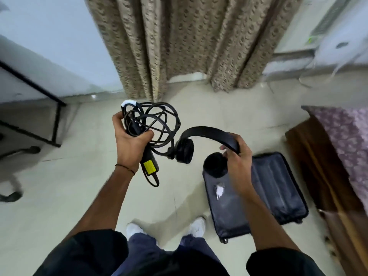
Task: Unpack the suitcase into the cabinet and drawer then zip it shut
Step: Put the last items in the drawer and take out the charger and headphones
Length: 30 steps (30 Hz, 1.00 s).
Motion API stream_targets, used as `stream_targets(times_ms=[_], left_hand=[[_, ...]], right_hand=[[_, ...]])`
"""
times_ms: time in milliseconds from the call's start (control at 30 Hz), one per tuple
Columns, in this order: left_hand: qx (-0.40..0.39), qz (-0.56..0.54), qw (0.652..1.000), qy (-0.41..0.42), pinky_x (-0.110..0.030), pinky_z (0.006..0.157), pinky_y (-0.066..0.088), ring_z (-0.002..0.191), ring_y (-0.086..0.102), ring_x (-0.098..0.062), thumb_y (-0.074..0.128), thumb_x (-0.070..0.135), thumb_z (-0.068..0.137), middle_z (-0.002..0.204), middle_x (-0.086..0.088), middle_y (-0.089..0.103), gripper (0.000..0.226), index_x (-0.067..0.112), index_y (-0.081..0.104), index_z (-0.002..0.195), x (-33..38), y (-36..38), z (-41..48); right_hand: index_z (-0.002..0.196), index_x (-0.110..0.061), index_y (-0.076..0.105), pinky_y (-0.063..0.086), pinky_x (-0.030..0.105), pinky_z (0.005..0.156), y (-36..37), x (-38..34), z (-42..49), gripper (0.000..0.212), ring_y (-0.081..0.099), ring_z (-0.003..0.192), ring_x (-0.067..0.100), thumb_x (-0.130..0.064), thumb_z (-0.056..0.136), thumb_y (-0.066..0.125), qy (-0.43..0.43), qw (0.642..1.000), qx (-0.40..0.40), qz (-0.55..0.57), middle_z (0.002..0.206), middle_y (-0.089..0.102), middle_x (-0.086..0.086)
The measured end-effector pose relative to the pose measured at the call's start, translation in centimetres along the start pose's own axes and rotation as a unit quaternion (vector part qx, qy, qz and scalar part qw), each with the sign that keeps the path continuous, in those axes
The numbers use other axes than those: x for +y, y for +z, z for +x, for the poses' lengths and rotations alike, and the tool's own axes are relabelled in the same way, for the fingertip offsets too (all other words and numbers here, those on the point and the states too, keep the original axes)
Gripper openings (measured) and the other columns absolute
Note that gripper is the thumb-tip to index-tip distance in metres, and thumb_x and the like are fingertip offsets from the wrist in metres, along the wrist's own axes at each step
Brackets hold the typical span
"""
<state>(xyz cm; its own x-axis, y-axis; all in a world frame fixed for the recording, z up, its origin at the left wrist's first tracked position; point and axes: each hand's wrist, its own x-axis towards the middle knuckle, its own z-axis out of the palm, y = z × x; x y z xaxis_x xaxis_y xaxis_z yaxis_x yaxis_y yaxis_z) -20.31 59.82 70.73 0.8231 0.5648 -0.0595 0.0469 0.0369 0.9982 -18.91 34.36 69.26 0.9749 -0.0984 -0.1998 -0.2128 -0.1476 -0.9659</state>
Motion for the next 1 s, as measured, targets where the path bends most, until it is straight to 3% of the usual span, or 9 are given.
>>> stream_targets(times_ms=[67,233,367,500,600,700,767,867,1000], left_hand=[[0.044,-0.01,0.999,0.016,-0.019,0.053,0.043,0.058,0.048,-0.002,0.059,-0.018,0.073,0.067,0.018,0.054,0.056,0.013,0.038,0.115,1.5,-6.0,0.9],[0.115,0.004,0.991,0.07,-0.014,0.057,0.044,0.061,0.049,0.003,0.061,-0.022,0.071,0.075,0.018,0.056,0.06,0.011,0.038,0.116,5.1,-22.5,3.5],[0.178,0.002,0.979,0.097,-0.014,0.063,0.047,0.069,0.052,0.002,0.065,-0.01,0.067,0.091,0.009,0.054,0.062,0.014,0.041,0.119,7.8,-34.4,5.7],[0.249,0.012,0.962,0.11,-0.019,0.076,0.05,0.083,0.059,-0.003,0.069,0.002,0.063,0.101,0.002,0.058,0.065,0.014,0.042,0.121,9.7,-45.0,8.1],[0.3,0.022,0.948,0.104,-0.022,0.075,0.052,0.083,0.061,-0.003,0.073,0.001,0.066,0.1,0.003,0.06,0.064,0.018,0.043,0.12,10.5,-51.9,11.1],[0.351,0.039,0.93,0.105,-0.015,0.068,0.049,0.075,0.059,0.002,0.074,-0.006,0.071,0.094,0.007,0.059,0.062,0.015,0.044,0.121,11.1,-58.2,15.1],[0.378,0.041,0.92,0.1,-0.014,0.062,0.048,0.066,0.056,0.003,0.072,-0.007,0.072,0.086,0.008,0.059,0.06,0.014,0.044,0.12,11.7,-62.3,18.9],[0.394,0.041,0.914,0.089,-0.024,0.056,0.048,0.058,0.052,-0.004,0.069,-0.005,0.073,0.074,0.008,0.056,0.057,0.019,0.044,0.117,12.3,-67.9,24.9],[0.396,0.051,0.914,0.068,-0.029,0.055,0.049,0.058,0.053,-0.011,0.07,0.002,0.072,0.074,0.004,0.06,0.057,0.025,0.043,0.116,12.9,-74.3,32.4]], right_hand=[[0.104,-0.01,0.066,0.043,0.026,0.069,5.8,-2.7,-0.6,0.036,0.052,0.067,0.008,-0.002,0.074,0.047,-0.023,1.0,-0.019,-0.001,0.077,0.061,-0.003],[0.098,-0.013,0.068,0.039,0.034,0.07,21.0,-7.7,-3.5,0.032,0.047,0.061,0.01,0.009,0.084,0.05,-0.062,0.996,-0.062,0.008,0.07,0.058,0.001],[0.084,-0.027,0.068,0.036,0.034,0.07,33.4,-11.5,-6.1,0.039,0.046,0.06,0.011,0.008,0.085,0.051,-0.079,0.992,-0.094,0.04,0.067,0.057,0.001],[0.079,-0.025,0.067,0.037,0.034,0.07,46.0,-15.4,-8.0,0.036,0.047,0.06,0.012,0.007,0.085,0.05,-0.091,0.984,-0.141,0.058,0.067,0.057,0.003],[0.084,-0.012,0.067,0.035,0.03,0.063,54.8,-18.6,-8.3,0.02,0.04,0.057,0.012,0.001,0.087,0.051,-0.109,0.976,-0.181,0.053,0.066,0.054,0.004],[0.095,-0.014,0.07,0.033,0.02,0.051,62.9,-21.6,-8.2,0.02,0.038,0.053,0.011,-0.007,0.094,0.052,-0.113,0.966,-0.226,0.043,0.068,0.054,0.002],[0.097,-0.015,0.072,0.033,0.02,0.051,68.7,-23.2,-7.4,0.019,0.039,0.053,0.011,-0.011,0.096,0.054,-0.113,0.962,-0.245,0.05,0.068,0.055,0.001],[0.098,-0.013,0.072,0.034,0.02,0.051,77.3,-24.6,-6.1,0.016,0.039,0.053,0.011,-0.015,0.098,0.056,-0.108,0.956,-0.265,0.064,0.067,0.055,0.0],[0.096,-0.012,0.07,0.033,0.019,0.049,88.2,-26.0,-4.7,0.013,0.04,0.05,0.009,-0.016,0.099,0.058,-0.09,0.953,-0.28,0.068,0.067,0.055,0.002]])
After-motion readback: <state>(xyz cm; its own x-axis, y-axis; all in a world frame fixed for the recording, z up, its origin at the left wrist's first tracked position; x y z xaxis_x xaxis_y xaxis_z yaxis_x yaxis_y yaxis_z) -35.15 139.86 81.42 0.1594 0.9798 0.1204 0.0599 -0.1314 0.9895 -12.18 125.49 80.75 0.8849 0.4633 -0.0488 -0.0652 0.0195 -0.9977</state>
